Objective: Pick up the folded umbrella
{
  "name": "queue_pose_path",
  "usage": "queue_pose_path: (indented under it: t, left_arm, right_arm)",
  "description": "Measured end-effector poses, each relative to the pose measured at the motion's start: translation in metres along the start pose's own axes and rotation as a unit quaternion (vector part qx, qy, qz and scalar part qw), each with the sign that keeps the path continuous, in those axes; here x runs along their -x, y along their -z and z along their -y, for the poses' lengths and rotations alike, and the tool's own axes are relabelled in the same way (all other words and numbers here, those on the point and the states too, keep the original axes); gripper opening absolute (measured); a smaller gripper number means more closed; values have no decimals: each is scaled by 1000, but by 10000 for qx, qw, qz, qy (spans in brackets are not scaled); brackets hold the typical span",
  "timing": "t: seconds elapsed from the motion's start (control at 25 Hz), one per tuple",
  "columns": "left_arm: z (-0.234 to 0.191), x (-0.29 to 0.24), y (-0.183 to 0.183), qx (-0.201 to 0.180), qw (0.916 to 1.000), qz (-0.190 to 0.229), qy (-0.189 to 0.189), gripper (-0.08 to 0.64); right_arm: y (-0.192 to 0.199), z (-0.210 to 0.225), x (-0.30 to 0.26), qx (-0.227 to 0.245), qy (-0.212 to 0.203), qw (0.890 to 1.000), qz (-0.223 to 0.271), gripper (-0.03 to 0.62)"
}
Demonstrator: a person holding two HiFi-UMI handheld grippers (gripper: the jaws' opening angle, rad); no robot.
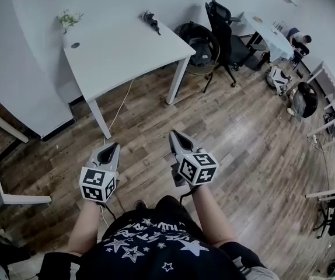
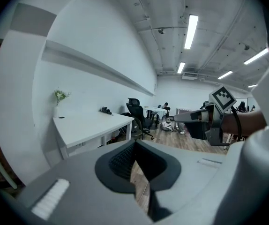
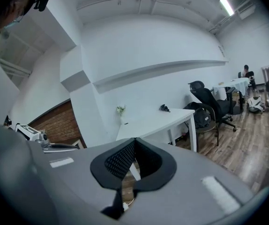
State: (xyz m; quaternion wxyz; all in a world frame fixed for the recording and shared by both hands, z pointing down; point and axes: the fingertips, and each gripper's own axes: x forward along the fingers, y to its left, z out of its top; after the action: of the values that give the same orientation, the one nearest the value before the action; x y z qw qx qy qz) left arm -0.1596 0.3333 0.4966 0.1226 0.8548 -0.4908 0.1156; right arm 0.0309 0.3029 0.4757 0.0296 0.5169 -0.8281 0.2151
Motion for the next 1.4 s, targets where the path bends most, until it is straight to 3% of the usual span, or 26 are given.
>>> queue_pose_path:
  t: [0.32, 0.64, 1.08, 1.4]
  left_arm:
    - [-24, -22, -4, 102, 9999, -25, -111, 3]
    - [-58, -76, -3, 181, 9986, -215, -439, 3]
    - [-104, -204, -73, 218, 9953, -263, -901, 3]
    - [-122, -292, -105, 211, 9944, -299, -989, 3]
  right_arm:
    - [1, 35, -20, -259, 397, 9989, 7, 17]
    - [-11, 81, -96, -338, 207, 9991, -124, 17]
    - [-93, 172, -228, -631, -150, 9978, -116, 17]
    - [-133, 224, -297, -533, -396, 9975, -226, 17]
